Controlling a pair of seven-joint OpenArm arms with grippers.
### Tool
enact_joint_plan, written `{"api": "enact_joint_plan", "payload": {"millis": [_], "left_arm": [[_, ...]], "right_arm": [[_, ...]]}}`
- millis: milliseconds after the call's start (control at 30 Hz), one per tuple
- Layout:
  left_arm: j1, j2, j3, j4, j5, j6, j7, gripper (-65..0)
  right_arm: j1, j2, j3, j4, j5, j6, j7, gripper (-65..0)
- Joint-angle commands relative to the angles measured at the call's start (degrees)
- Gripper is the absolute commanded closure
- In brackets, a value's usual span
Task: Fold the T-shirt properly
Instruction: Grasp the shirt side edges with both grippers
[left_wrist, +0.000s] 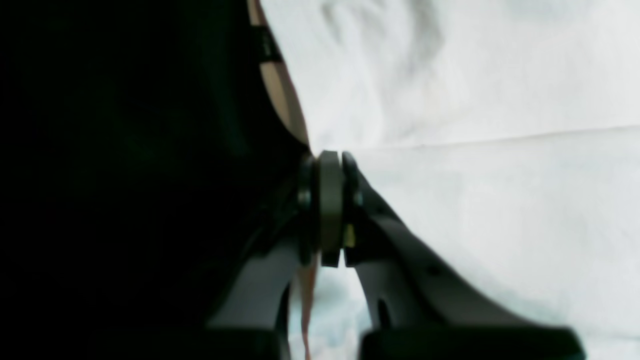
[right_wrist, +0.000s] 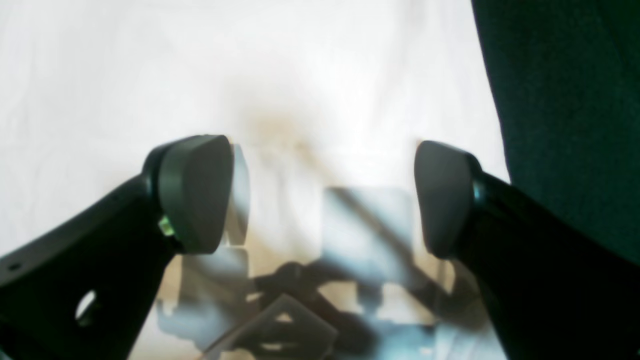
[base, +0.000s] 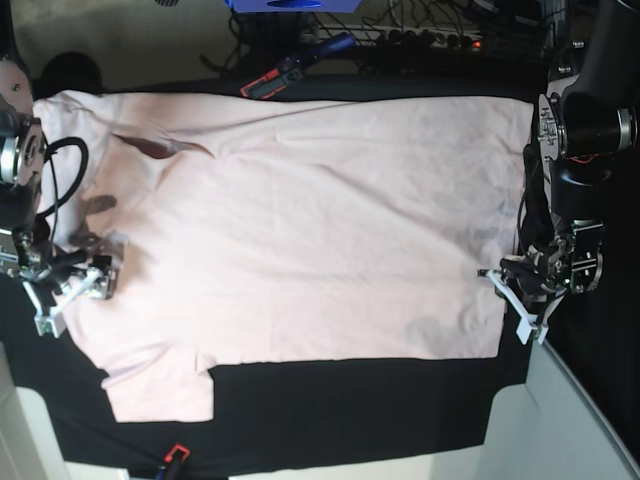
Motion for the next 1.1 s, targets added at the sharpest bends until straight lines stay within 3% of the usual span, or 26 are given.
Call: {"api": "enact_joint_plan", "payload": {"millis": [0,267,300,933,1067], "left_arm": [[-1.4,-0.67,-0.17,0.86,-0.57,0.07,-1.09,0.0],[-0.52,-0.58,-0.26,0.86,-0.66,0.07,-1.09,0.0],[-0.52,-0.49,-0.26,0.86,-0.66,0.07,-1.09,0.0],[1.51,-0.41,-0.35,4.47,-0.93,0.07,-1.0,0.0],[5.11,-0.85,-0.35,12.55,-6.29,0.07,4.1,0.0]], "right_arm": [[1.76,0.7,0.04,0.39,0.73,0.12,1.09,-46.7],[1.76,-0.27,0.12,0.83,0.9,0.12,-1.11,-1.9],[1.76,-0.27,0.12,0.83,0.9,0.12,-1.2,0.0],[2.64,2.98,0.12,4.43,0.73,0.12,-3.75,0.0],[2.12,3.07,0.12,4.43,0.73,0.12,-3.84,0.0]]}}
